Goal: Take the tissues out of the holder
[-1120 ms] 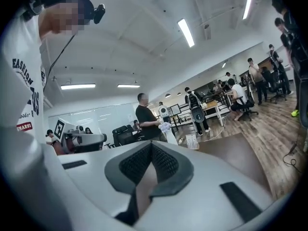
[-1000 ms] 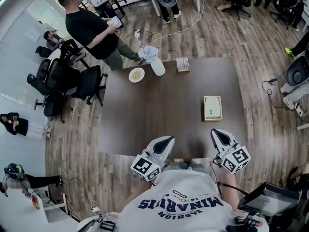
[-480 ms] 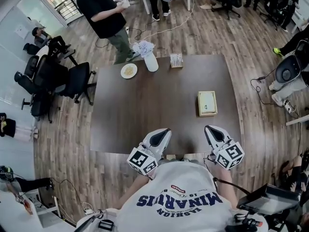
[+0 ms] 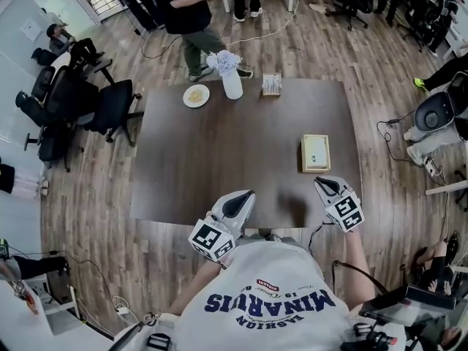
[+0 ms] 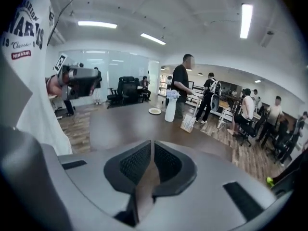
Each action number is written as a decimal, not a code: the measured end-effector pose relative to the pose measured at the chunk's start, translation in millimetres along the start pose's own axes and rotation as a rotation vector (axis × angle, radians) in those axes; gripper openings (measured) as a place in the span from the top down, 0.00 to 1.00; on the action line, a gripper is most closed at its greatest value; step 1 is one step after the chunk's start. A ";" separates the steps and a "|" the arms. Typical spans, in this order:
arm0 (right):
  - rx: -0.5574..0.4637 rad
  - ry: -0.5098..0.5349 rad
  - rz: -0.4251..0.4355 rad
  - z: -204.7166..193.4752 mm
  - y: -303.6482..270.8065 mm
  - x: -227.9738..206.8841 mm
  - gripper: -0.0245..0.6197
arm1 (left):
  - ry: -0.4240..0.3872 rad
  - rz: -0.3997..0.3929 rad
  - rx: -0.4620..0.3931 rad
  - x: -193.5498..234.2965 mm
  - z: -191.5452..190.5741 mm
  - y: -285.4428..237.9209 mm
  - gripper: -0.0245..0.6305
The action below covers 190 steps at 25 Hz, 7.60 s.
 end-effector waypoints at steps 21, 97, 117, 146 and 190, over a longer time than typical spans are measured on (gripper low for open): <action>0.749 0.651 0.253 -80.3 -175.6 -116.1 0.28 | 0.098 0.238 -0.026 20.7 -20.5 49.6 0.96; 0.805 0.778 0.257 -94.8 -193.1 -106.3 0.54 | 0.135 0.258 -0.073 14.8 -17.0 39.6 0.96; 0.526 0.820 -0.016 33.2 -75.0 -64.2 0.53 | 0.079 0.164 -0.080 21.8 -6.4 39.3 0.96; 0.498 0.807 0.041 36.1 -84.6 -16.4 0.53 | 0.084 0.168 -0.044 5.0 -17.9 62.2 0.96; 0.723 0.743 0.401 -56.2 -298.4 23.9 0.42 | 0.127 0.391 -0.040 2.6 -32.8 101.0 0.96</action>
Point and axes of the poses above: the fingertips, and each gripper's own axes: y backward along the fingers, x to its left, z out of its top, the point moved 9 cm from there along y, backward along the fingers
